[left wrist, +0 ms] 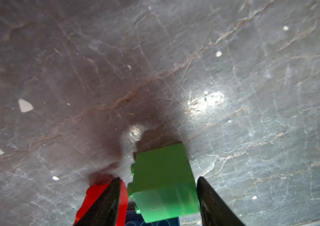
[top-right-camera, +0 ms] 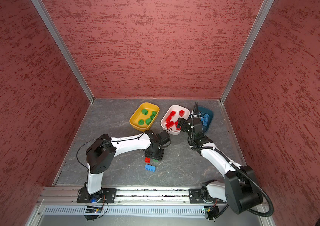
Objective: Sort the legos into containers by color
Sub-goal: 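Lower the left gripper to the loose bricks and grasp a green brick, then carry the green brick over the yellow bin and open the left gripper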
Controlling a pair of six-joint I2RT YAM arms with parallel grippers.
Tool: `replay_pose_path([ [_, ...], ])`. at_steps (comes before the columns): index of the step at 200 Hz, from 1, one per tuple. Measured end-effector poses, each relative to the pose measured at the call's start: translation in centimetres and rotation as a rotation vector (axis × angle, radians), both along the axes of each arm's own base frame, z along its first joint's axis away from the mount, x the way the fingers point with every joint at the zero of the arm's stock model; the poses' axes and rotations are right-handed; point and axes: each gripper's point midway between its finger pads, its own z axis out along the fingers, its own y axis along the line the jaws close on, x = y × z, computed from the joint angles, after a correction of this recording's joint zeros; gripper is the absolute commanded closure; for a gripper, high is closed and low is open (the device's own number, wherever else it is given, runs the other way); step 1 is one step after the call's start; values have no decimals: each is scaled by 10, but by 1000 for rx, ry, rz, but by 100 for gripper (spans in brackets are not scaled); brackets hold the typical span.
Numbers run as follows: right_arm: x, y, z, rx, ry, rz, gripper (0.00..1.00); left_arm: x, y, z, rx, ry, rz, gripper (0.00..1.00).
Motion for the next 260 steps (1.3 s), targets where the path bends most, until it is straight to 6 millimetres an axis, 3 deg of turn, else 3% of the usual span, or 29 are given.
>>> replay_pose_path([
  [50,0,0,0,-1,1,0,1,0,0,-1,-1,4,0,43],
  [108,0,1,0,-1,2,4,1,-1,0,-6,11,7,-6,59],
  [147,-1,14,-4,-2,10,84,1,8,-2,-4,-2,-28,2,66],
  [173,-4,28,-8,-13,15,158,1,33,4,18,-75,-105,57,66],
  [201,-6,49,-9,-33,12,244,1,81,23,72,-200,-258,165,66],
  [226,-9,70,-9,-61,-1,321,1,132,53,119,-289,-421,275,65],
  [260,-18,99,-14,-107,-6,431,1,192,94,141,-305,-555,399,65],
])
